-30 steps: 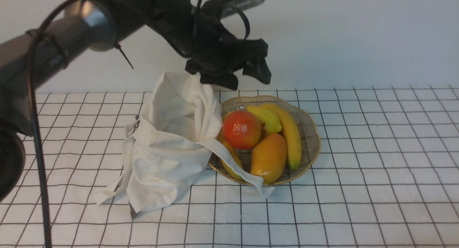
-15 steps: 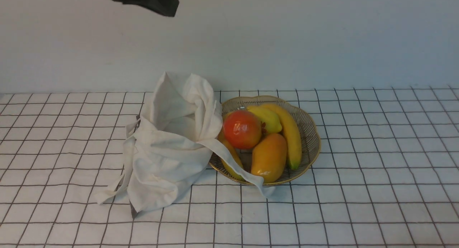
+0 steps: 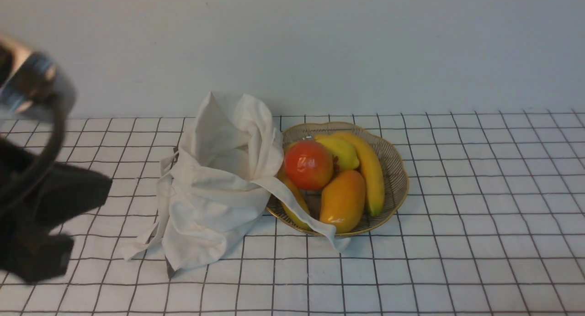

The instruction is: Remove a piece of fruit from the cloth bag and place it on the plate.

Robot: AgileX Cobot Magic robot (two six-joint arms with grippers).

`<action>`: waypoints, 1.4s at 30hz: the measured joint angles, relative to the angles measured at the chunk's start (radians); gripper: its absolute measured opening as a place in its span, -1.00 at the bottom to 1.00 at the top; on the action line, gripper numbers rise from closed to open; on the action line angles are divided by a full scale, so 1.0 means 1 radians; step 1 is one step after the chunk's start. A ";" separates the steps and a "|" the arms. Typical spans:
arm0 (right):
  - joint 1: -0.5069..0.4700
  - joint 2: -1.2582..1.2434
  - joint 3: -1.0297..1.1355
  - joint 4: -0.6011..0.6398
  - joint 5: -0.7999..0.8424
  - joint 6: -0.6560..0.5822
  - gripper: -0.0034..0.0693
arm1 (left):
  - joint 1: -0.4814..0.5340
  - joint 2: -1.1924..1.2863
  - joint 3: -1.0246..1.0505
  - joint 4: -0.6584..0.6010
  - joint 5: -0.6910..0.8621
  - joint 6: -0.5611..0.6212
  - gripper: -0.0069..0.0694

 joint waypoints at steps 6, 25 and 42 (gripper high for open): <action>0.000 0.000 0.000 0.000 0.000 0.000 -0.95 | 0.000 -0.336 0.368 -0.032 -0.260 0.007 -0.84; 0.000 0.000 0.000 0.000 0.000 0.000 -0.95 | 0.000 -0.449 0.586 -0.130 -0.514 0.003 -0.83; 0.000 0.000 0.000 0.000 0.000 0.000 -0.95 | 0.074 -0.610 0.808 0.141 -0.564 -0.148 -0.83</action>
